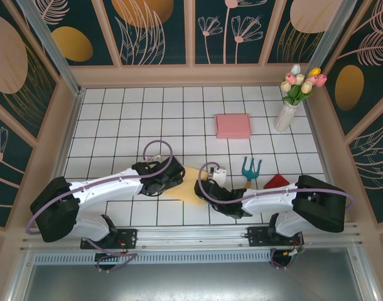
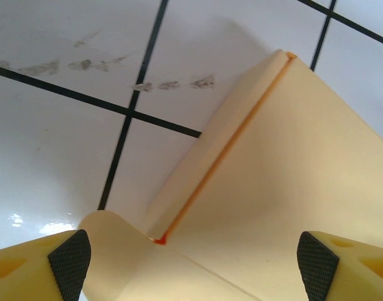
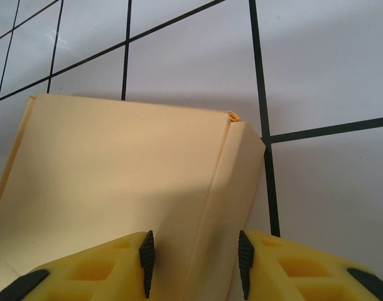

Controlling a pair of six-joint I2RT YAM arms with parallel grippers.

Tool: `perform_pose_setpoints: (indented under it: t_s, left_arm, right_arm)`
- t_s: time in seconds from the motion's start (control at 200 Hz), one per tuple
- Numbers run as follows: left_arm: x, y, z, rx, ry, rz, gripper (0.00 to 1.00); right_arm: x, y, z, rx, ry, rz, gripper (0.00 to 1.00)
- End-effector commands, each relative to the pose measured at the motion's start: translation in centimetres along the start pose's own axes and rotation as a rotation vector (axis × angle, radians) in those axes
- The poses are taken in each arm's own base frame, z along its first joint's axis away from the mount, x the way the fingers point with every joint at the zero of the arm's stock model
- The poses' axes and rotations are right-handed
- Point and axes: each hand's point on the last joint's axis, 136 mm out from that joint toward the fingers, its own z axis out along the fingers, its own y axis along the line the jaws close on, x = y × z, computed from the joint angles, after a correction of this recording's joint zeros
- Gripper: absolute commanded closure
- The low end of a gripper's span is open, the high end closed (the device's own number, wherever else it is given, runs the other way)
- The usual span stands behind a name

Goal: Fold the paper box

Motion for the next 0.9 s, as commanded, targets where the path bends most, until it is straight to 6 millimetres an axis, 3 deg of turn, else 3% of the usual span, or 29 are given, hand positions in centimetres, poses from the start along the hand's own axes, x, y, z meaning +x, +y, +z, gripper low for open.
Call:
perform_pose_setpoints:
  t_s: [0.0,0.255,0.896]
  left_arm:
    - [0.1,-0.6,0.1,-0.002,0.003,-0.009,0.13]
    - [1.2,0.0,1.6,-0.017,0.036,0.001,0.13]
    - [2.5,-0.7,1.4,0.036,0.072,-0.056,0.18]
  right_arm:
    - [1.0,-2.4,0.3,0.072,0.010,-0.034,0.57]
    - [1.2,-2.4,0.3,0.068,0.014,-0.035,0.57]
    - [1.7,-2.3,0.8,0.072,0.028,-0.045,0.57]
